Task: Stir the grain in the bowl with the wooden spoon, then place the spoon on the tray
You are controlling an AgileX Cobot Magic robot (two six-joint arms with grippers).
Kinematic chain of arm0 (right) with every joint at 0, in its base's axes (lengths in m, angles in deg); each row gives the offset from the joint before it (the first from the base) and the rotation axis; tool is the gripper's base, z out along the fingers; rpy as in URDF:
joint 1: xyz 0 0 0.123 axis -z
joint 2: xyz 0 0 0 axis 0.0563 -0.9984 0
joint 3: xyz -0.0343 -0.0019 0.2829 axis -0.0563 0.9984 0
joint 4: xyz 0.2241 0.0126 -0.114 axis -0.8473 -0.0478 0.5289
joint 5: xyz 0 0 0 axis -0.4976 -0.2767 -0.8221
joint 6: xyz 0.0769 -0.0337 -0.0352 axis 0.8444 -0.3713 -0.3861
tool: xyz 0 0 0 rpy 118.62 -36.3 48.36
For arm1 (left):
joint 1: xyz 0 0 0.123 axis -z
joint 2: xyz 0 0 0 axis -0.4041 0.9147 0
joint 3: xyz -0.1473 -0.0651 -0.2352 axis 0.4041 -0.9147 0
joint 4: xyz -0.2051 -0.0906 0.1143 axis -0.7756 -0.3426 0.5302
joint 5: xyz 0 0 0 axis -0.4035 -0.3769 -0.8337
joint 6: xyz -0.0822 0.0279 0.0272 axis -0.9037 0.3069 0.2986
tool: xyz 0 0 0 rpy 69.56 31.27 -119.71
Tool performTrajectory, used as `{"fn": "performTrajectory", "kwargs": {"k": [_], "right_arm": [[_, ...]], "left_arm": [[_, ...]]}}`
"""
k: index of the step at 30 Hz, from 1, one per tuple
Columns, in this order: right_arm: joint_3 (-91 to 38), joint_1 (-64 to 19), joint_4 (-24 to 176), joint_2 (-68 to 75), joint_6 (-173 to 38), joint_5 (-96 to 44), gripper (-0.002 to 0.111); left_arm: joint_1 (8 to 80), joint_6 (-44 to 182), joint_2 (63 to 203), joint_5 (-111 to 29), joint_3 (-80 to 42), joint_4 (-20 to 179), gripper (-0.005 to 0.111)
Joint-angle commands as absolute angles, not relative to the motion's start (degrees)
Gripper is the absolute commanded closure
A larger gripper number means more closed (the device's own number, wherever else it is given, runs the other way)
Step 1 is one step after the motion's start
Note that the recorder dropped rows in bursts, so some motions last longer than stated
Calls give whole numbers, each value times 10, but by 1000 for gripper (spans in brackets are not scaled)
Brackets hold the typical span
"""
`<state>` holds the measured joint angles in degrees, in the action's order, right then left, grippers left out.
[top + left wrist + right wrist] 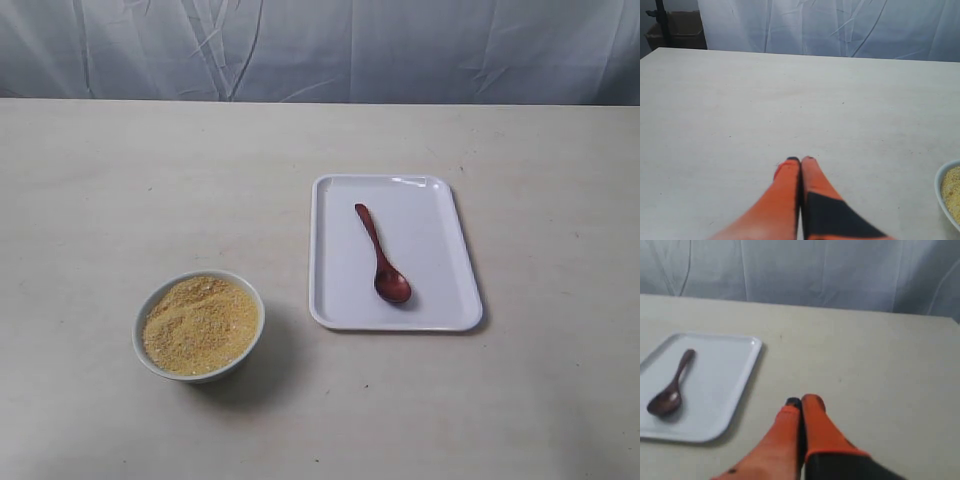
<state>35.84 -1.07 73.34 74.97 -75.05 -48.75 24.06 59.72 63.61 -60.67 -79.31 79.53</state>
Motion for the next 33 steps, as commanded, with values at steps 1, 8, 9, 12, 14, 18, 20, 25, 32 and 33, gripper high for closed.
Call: {"fn": "performTrajectory", "kwargs": {"k": [1,8,9,12,14,18,20,25,32,33], "right_arm": [[384,-8,756,753,-753,-440,108],[384,-8,751,753,-753,-447,108],[384,-8,751,753,-753,-447,108],[384,-8,751,753,-753,-447,108],[384,-8,751,753,-753,-447,108],[384,-14,751,753,-753,-447,108],[384,-30,751,753,-753,-447,108],[384,-48,751,753,-753,-447,108],[384,-48,751,753,-753,-453,108],[384,-48,751,753,-753,-453,108]], "left_arm": [[239,596,634,-603,-796,795,107],[239,596,634,-603,-796,795,107],[239,596,634,-603,-796,795,107],[239,596,634,-603,-796,795,107],[239,596,634,-603,-796,795,107],[239,596,634,-603,-796,795,107],[239,596,634,-603,-796,795,107],[239,596,634,-603,-796,795,107],[239,596,634,-603,-796,795,107],[239,596,634,-603,-796,795,107]]}}
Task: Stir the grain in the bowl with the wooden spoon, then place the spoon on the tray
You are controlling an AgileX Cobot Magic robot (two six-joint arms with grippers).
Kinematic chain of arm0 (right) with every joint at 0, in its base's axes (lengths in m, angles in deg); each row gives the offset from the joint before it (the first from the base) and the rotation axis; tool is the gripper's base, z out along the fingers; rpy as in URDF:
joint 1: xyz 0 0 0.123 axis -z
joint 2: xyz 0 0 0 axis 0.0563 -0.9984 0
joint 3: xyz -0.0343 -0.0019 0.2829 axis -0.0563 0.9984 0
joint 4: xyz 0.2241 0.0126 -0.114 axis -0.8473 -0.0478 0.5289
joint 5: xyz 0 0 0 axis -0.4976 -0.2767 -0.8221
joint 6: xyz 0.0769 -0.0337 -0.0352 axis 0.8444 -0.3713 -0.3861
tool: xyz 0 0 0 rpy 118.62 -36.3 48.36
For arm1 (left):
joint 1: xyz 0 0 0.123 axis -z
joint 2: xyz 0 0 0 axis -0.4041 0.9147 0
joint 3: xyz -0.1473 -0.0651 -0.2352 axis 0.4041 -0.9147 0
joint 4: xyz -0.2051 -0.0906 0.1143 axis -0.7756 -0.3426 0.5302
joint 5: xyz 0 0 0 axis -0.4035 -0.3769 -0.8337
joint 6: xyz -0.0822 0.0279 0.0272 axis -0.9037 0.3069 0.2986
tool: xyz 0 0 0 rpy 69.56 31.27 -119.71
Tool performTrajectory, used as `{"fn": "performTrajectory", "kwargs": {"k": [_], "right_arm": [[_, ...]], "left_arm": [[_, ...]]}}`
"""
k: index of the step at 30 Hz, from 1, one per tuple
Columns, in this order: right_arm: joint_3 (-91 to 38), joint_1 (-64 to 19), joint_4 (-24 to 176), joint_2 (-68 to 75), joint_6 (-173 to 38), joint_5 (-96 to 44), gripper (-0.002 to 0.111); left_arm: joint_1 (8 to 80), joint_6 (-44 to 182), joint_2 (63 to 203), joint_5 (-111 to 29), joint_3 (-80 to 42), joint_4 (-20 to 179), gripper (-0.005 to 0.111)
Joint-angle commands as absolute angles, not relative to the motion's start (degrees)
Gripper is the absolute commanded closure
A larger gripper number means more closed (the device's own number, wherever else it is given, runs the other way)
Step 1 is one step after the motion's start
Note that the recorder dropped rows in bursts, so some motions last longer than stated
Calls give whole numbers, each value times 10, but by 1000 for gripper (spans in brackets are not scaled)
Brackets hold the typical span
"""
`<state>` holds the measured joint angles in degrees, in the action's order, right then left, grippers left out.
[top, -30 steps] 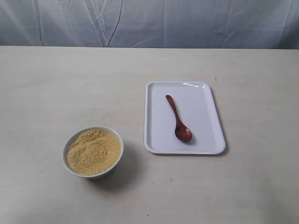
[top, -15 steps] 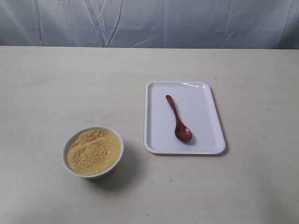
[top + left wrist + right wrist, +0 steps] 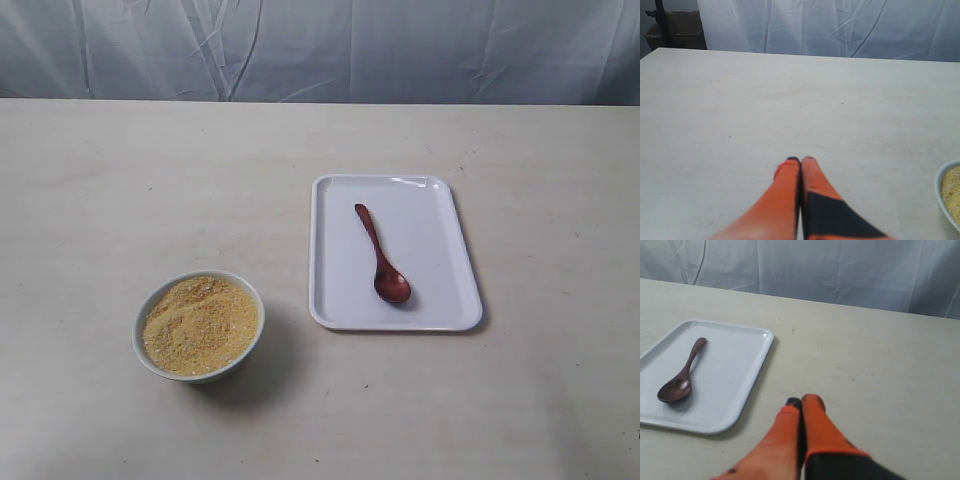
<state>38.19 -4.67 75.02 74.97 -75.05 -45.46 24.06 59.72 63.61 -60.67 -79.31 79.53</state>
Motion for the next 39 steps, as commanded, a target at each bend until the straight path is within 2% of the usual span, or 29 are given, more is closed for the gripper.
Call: {"fn": "performTrajectory", "kwargs": {"k": [1,13,39], "right_arm": [[384,-48,751,753,-753,-453,108],[384,-48,751,753,-636,-453,108],[384,-48,764,753,-634,-453,108]], "left_arm": [[239,596,634,-603,-796,795,107],[239,596,634,-603,-796,795,107],[239,596,634,-603,-796,795,107]]}}
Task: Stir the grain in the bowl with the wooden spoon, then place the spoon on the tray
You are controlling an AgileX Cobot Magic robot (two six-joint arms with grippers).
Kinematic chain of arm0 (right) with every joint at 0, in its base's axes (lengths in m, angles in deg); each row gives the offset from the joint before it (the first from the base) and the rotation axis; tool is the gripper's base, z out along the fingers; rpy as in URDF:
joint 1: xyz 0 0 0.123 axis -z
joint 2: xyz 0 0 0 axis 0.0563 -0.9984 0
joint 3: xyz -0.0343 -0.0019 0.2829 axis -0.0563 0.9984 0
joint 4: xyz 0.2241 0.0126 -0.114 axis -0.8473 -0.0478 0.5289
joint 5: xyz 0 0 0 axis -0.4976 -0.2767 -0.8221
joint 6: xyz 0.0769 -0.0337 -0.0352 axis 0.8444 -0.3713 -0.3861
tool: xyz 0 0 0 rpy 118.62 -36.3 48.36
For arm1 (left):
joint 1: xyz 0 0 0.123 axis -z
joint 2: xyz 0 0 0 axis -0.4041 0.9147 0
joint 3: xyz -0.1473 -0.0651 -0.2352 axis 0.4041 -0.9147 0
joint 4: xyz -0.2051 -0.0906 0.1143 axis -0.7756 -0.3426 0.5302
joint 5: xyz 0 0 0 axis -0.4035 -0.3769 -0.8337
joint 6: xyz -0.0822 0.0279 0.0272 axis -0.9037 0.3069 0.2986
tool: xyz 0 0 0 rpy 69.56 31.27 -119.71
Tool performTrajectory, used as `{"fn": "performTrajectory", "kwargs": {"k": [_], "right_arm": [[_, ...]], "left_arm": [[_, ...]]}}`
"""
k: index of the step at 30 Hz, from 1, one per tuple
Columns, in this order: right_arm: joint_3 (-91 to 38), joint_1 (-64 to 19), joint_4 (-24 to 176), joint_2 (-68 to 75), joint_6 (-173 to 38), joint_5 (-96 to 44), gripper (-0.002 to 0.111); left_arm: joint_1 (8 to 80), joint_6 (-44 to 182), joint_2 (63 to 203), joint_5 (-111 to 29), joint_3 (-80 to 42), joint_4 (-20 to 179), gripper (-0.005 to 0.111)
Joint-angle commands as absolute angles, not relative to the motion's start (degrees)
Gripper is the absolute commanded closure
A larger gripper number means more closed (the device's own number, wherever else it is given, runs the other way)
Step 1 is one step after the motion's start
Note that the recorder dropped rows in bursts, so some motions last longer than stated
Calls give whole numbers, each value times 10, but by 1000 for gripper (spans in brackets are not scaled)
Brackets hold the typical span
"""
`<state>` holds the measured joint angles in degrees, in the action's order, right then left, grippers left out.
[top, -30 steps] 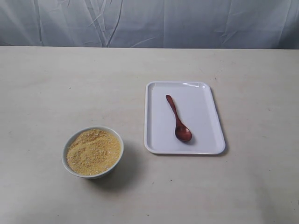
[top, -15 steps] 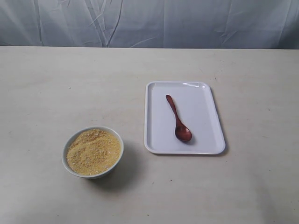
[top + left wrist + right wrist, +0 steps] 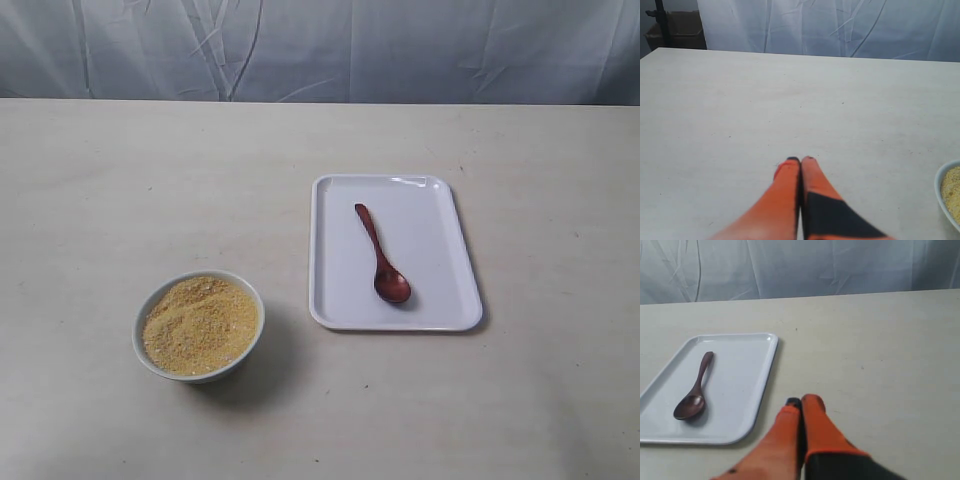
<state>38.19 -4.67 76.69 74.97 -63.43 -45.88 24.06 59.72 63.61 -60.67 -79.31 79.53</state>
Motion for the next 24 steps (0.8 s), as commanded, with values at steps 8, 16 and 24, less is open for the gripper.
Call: {"fn": "performTrajectory", "kwargs": {"k": [8,16,24], "right_arm": [[384,-48,764,753,-633,-453,108],[384,-48,751,753,-634,-453,108],[384,-48,751,753,-634,-453,108]], "left_arm": [[239,596,634,-603,-796,795,107],[239,596,634,-603,-796,795,107],[239,596,634,-603,-796,795,107]]}}
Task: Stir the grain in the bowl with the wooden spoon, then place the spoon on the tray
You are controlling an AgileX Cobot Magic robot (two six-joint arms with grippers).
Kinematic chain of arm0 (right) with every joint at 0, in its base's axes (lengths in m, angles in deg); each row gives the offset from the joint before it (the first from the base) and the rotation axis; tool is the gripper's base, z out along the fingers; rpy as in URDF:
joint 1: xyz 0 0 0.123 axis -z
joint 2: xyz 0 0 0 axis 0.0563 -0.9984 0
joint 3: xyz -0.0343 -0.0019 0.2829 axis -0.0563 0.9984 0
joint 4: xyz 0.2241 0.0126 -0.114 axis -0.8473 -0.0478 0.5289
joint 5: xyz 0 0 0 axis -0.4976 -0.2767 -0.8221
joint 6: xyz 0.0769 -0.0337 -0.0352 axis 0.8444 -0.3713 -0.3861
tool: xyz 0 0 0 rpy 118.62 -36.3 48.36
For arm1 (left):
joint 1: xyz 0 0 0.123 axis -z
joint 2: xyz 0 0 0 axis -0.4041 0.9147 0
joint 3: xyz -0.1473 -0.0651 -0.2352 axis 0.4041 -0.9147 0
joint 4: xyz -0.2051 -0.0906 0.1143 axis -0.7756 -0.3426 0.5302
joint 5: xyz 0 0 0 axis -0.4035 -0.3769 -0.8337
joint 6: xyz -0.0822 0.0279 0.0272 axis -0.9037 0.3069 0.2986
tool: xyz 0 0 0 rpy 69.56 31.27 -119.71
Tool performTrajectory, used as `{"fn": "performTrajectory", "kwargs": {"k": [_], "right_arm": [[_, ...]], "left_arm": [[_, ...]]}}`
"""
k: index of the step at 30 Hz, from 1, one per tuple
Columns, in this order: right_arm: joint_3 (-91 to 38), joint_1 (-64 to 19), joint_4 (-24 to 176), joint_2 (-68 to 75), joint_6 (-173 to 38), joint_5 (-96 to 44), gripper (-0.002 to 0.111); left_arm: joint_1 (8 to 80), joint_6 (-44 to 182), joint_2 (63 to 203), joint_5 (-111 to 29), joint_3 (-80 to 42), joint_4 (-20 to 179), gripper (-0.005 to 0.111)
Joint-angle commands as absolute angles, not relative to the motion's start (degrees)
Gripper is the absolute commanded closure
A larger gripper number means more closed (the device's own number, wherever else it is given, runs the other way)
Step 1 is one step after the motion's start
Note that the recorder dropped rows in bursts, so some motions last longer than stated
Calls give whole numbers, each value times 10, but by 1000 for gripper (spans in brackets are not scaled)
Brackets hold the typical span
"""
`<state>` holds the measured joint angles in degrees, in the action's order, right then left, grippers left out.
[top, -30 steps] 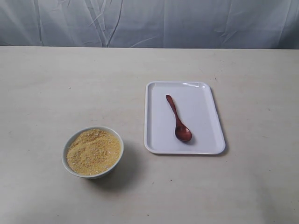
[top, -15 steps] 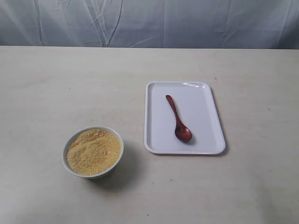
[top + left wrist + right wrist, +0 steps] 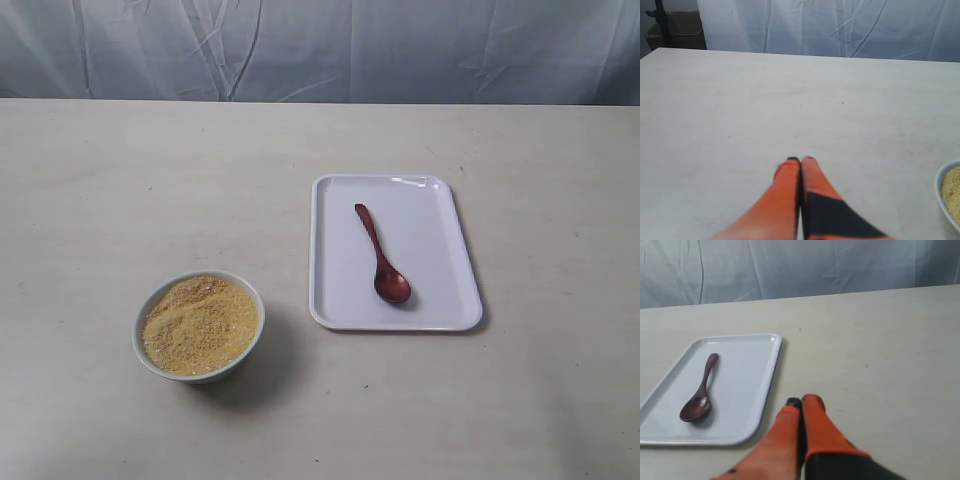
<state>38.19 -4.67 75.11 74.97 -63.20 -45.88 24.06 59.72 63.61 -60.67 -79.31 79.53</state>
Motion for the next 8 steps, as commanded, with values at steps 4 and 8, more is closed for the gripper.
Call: {"fn": "performTrajectory", "kwargs": {"k": [4,8], "right_arm": [[384,-48,751,753,-633,-453,108],[384,-48,751,753,-633,-457,108]], "left_arm": [[239,596,634,-603,-796,795,107],[239,596,634,-603,-796,795,107]]}}
